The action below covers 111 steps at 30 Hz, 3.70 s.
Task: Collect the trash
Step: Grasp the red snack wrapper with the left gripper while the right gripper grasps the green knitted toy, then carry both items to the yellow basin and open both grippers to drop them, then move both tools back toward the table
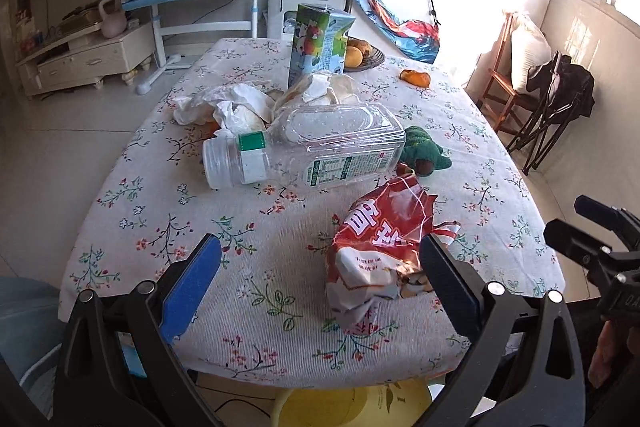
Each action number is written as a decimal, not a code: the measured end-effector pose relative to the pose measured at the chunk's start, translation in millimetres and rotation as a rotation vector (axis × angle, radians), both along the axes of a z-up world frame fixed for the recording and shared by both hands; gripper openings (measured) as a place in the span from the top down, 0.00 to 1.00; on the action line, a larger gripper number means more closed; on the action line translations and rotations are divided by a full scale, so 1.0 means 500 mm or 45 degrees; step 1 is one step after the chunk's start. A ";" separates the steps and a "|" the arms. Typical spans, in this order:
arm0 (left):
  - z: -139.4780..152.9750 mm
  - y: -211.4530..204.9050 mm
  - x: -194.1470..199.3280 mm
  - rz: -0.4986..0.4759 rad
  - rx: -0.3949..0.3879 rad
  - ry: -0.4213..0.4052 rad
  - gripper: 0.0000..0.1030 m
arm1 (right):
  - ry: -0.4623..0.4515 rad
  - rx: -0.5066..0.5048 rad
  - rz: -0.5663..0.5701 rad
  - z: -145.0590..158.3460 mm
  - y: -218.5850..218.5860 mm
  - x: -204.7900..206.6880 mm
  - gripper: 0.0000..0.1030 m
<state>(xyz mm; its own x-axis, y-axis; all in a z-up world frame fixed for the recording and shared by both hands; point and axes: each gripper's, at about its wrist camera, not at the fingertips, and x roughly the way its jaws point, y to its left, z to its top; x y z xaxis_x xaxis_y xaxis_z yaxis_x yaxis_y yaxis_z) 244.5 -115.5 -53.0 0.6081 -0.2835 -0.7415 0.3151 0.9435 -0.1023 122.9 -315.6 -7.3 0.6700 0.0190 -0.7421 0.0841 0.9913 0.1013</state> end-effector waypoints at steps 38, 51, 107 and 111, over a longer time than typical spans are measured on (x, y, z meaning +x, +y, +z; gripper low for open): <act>-0.005 0.078 -0.072 -0.014 -0.083 -0.022 0.88 | 0.108 0.258 0.173 -0.049 0.039 0.146 0.75; 0.001 0.140 -0.164 0.016 -0.104 -0.047 0.88 | 0.147 0.223 0.409 -0.078 0.174 -0.126 0.74; -0.020 0.109 -0.376 -0.069 0.166 -0.138 0.18 | -0.039 0.260 0.041 -0.070 0.098 -0.233 0.22; -0.016 0.114 -0.374 -0.046 0.155 -0.150 0.16 | -0.034 0.243 0.050 -0.073 0.108 -0.231 0.22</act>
